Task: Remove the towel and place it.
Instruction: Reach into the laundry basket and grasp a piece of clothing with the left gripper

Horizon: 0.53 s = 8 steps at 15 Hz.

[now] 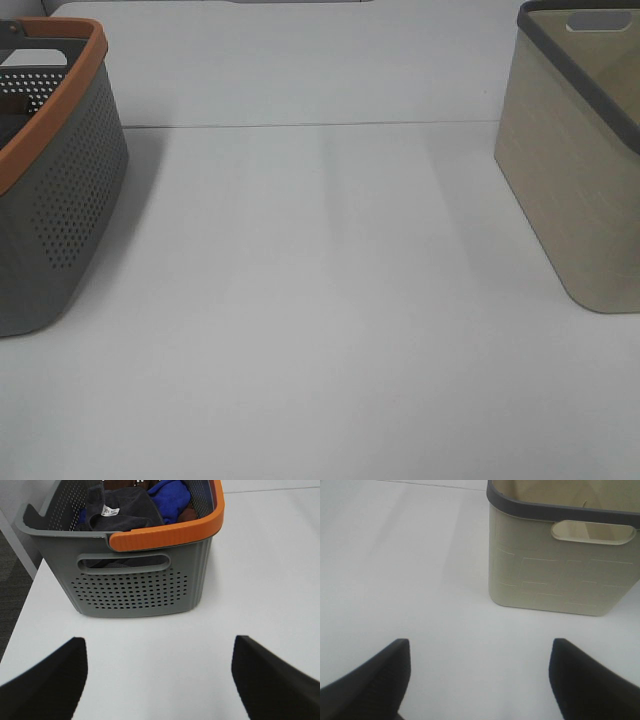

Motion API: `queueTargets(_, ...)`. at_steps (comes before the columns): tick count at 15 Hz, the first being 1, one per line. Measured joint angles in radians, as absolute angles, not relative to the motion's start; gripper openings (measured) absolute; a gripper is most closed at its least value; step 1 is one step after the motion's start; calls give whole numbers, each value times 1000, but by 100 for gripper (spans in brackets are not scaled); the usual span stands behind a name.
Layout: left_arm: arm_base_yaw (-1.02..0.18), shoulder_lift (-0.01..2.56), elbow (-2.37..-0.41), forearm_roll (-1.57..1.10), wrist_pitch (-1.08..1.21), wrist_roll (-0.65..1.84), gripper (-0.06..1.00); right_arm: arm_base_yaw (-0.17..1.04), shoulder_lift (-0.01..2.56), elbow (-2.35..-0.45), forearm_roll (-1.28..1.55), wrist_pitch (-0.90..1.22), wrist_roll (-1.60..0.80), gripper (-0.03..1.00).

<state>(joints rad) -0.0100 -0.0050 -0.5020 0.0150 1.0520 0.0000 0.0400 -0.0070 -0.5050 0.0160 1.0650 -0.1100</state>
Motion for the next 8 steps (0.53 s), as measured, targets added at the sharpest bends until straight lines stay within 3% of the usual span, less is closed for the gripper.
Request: queueTargets(8, -10, -5, -502, 15, 1052, 0, 76, 40, -7, -505, 16, 1065, -110, 73)
